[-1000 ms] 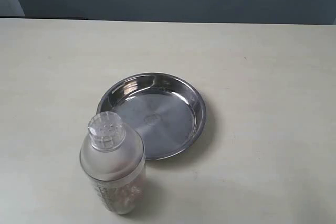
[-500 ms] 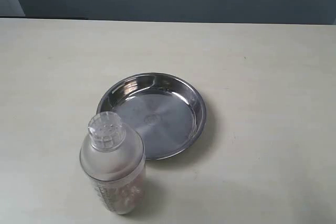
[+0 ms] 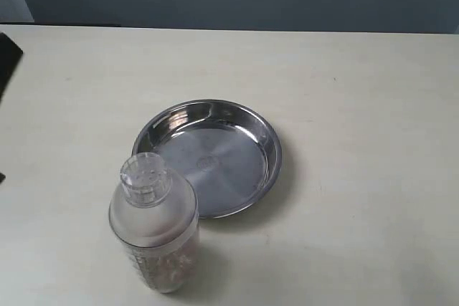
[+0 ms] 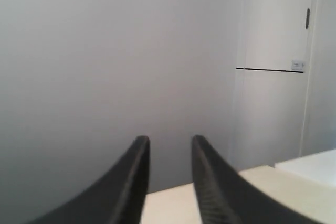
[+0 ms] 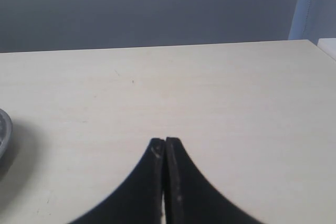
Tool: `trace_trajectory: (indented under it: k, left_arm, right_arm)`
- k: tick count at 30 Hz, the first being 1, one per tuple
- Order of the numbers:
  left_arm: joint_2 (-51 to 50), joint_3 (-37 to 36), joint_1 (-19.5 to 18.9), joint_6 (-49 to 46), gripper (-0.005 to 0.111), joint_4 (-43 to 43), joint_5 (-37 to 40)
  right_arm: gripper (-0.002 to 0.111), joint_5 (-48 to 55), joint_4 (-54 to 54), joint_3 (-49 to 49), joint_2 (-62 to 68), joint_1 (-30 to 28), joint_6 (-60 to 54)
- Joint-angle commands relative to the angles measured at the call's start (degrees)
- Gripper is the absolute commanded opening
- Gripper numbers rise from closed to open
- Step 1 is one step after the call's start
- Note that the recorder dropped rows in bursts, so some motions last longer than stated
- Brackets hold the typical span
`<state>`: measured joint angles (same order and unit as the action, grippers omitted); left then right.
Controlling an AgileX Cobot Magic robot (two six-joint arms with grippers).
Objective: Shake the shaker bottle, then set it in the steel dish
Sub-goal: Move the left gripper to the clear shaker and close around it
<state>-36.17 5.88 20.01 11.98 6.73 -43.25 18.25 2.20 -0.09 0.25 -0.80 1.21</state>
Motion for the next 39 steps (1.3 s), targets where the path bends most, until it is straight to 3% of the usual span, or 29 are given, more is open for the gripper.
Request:
trace_trajectory:
  k: [1,2,10,15,39]
  left_arm:
    - [-5.6,-2.0,0.3,4.4,0.09,2.6,-7.0]
    - [-6.8,-2.0,0.3,5.8,0.106,3.8,-9.5]
    - [-18.7,-0.4,0.3,16.0,0.106,25.6,-20.2]
    - [-23.9,-0.4,0.3,17.2,0.106,31.1,-24.5]
    - [-44.8,-3.1,0.3,5.5,0.105,30.6,-26.7]
  right_arm:
    - [-0.001,-0.7,-0.2,0.1,-0.2,0.2,-0.1]
    - [-0.001,-0.7,-0.2,0.1,-0.2,0.2,-0.1]
    - [-0.001,-0.7,-0.2,0.1,-0.2,0.2,-0.1]
    - [-0.001,-0.7,-0.2,0.1,-0.2,0.2,-0.1]
    - [-0.001,-0.7,-0.2,0.1,-0.2,0.2,-0.1]
